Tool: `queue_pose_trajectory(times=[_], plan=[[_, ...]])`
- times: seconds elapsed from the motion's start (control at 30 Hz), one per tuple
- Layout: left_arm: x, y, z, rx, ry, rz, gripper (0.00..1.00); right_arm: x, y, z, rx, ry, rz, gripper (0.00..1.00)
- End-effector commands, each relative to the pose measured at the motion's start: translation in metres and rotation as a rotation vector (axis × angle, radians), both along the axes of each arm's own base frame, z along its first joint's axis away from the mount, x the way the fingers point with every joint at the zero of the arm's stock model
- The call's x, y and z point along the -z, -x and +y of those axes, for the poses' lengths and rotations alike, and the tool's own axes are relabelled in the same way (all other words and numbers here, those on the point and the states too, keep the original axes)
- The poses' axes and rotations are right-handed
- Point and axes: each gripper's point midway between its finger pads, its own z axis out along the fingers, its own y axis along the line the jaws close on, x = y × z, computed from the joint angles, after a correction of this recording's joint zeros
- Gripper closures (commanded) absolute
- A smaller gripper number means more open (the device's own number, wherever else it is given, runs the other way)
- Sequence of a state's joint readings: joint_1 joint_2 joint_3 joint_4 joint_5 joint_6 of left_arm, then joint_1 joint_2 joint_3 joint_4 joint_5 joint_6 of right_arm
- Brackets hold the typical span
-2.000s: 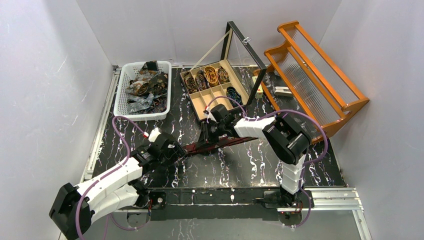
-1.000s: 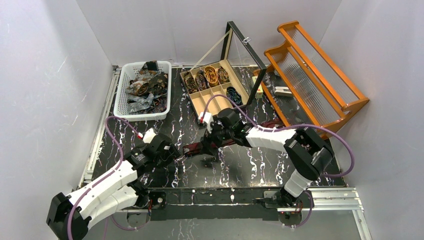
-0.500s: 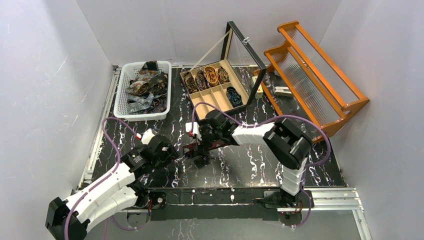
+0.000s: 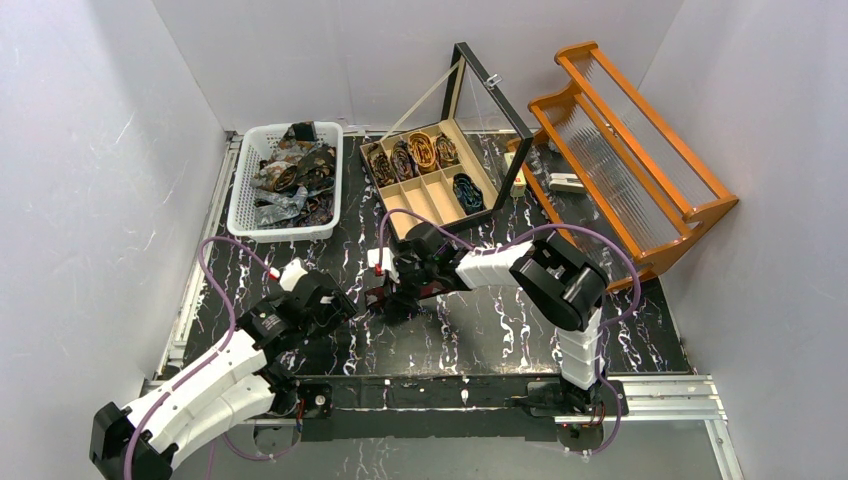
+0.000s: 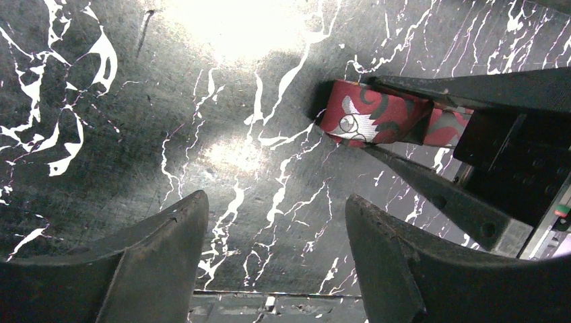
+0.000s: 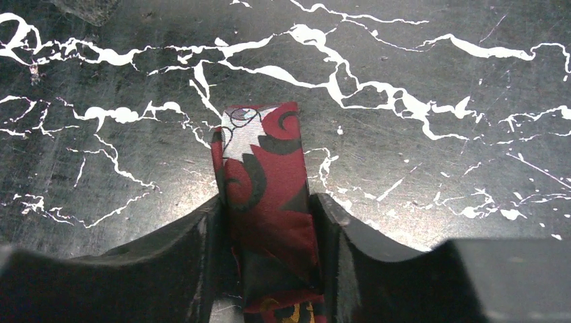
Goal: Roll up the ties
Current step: Roll the tie at the center of the board.
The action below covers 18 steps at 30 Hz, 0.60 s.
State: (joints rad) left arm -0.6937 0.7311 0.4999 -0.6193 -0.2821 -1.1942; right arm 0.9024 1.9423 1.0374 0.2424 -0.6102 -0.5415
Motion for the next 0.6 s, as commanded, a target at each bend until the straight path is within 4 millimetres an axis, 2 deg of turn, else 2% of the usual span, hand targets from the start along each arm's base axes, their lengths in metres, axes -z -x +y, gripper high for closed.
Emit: queue_pose_trajectory(times=[0.0, 0.17, 0.23, 0.33, 0.4, 0.47, 0.57], plan=[[0.004, 0.002, 0.013, -0.032, -0.047, 0.005, 0.28, 0.0, -0.004, 0.01, 0.004, -0.023, 0.003, 0.46], [0.005, 0.003, 0.013, -0.035, -0.045, 0.004, 0.28, 0.0, -0.003, 0.011, 0.02, -0.03, 0.017, 0.55], [0.005, 0.003, 0.014, -0.038, -0.045, 0.003, 0.28, -0.001, -0.003, 0.011, 0.026, -0.032, 0.013, 0.56], [0.005, 0.003, 0.014, -0.04, -0.043, 0.002, 0.28, -0.003, -0.004, 0.011, 0.027, -0.034, 0.0, 0.49], [0.005, 0.003, 0.014, -0.039, -0.043, 0.001, 0.28, -0.009, -0.005, 0.014, 0.025, -0.046, -0.014, 0.37], [0.005, 0.003, 0.014, -0.038, -0.044, 0.001, 0.28, -0.013, -0.005, 0.017, 0.016, -0.052, -0.018, 0.3], [0.004, 0.003, 0.014, -0.036, -0.045, 0.001, 0.28, -0.01, -0.004, 0.021, -0.002, -0.041, -0.018, 0.26]])
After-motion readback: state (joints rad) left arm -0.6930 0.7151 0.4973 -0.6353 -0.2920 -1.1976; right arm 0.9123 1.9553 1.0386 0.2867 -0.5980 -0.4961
